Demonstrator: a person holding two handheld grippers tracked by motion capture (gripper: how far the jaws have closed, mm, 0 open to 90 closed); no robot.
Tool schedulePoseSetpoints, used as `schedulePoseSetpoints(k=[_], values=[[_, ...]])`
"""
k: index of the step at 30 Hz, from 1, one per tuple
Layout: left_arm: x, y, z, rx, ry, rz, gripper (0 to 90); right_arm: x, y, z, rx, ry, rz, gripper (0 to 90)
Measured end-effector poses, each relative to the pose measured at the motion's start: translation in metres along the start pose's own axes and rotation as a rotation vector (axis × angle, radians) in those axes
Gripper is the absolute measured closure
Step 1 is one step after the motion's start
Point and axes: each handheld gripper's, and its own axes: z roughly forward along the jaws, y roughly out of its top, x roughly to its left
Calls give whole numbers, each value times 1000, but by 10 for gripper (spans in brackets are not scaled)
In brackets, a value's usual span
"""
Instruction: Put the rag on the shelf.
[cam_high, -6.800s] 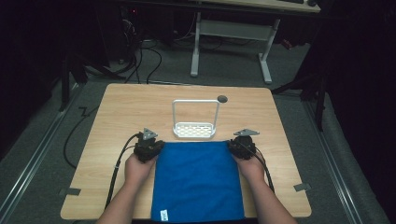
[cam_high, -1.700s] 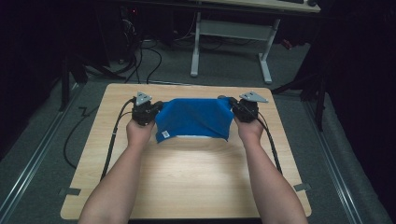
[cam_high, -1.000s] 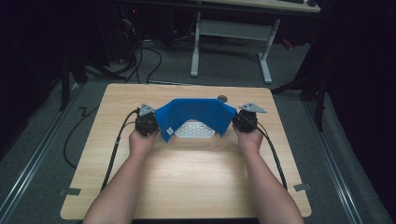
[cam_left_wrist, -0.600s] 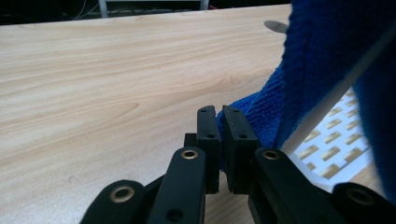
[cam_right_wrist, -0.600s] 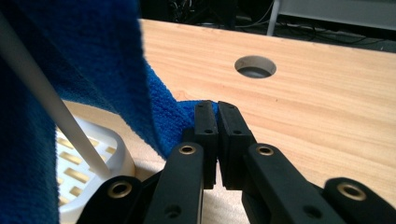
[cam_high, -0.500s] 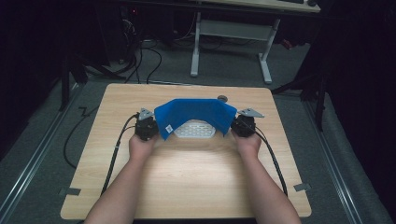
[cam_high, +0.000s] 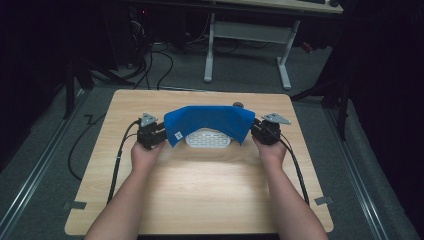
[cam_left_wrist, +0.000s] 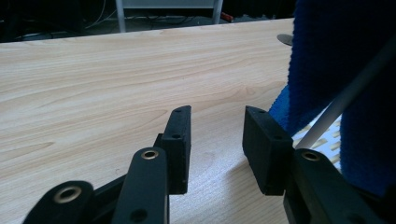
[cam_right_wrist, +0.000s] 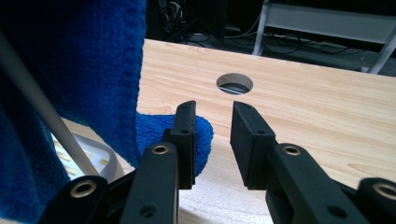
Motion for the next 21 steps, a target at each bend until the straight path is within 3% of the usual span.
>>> schedulePoseSetpoints(k=[10, 17, 21], values=[[-2, -2, 0, -1, -3, 6, 631, -3, -6, 5, 26, 2, -4, 693], [-3, -1, 0, -11, -4, 11, 636, -4, -18, 15, 75, -12, -9, 682], [-1, 0, -4, -9, 16, 22, 633, -12, -18, 10, 58, -22, 9, 684]])
